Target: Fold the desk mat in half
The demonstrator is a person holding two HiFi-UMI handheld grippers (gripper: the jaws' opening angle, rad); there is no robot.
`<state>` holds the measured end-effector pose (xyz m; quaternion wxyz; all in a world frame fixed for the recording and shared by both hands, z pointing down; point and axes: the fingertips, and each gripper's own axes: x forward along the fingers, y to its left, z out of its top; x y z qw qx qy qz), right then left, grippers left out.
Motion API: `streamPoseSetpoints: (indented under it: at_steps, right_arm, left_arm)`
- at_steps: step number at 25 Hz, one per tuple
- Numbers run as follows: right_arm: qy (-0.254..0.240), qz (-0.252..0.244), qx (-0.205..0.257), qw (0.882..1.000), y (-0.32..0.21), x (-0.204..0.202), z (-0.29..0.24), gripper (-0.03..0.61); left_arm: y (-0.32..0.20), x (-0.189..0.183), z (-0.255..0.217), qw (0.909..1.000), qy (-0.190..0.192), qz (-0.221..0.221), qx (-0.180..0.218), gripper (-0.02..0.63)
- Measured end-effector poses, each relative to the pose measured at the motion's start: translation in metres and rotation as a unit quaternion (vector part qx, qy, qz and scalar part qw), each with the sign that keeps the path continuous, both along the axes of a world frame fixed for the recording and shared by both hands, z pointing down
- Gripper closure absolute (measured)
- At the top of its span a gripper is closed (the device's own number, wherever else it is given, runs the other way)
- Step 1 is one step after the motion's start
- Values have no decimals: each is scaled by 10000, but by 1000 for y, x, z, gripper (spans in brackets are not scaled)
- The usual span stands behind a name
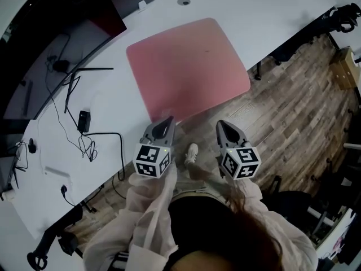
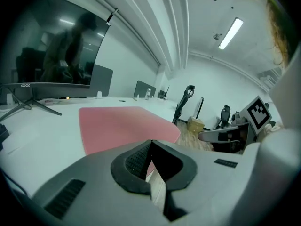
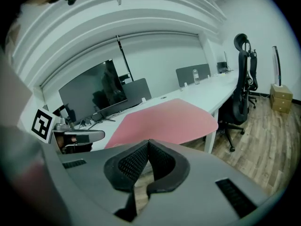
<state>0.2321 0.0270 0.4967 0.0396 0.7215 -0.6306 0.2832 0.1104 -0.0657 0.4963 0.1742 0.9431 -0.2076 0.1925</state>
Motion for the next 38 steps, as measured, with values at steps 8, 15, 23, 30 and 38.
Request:
streamPoseSetpoints:
  at_steps: [8, 15, 23, 30, 38]
  right_arm:
    - [846, -835, -39, 9929, -29, 14, 11, 565]
    - [1952, -1777, -462, 9634, -46, 5, 30, 502]
    - [3313, -2887, -917, 8936, -61, -7, 58, 402]
    - [4447, -3635, -1113, 8110, -70, -13, 80, 390]
    - [5602, -4130, -1292, 7063, -73, -9, 97, 406]
  left_arm:
    - [3, 17, 4, 9997, 19, 159, -167, 589]
    - [3, 25, 14, 9982, -30, 420, -416, 589]
    - [-4, 26, 26, 9964, -123, 595, -598, 589]
    - [-10, 24, 31, 9963, -137, 610, -586, 589]
    - [-3, 16, 35, 9961, -166, 573, -650, 589]
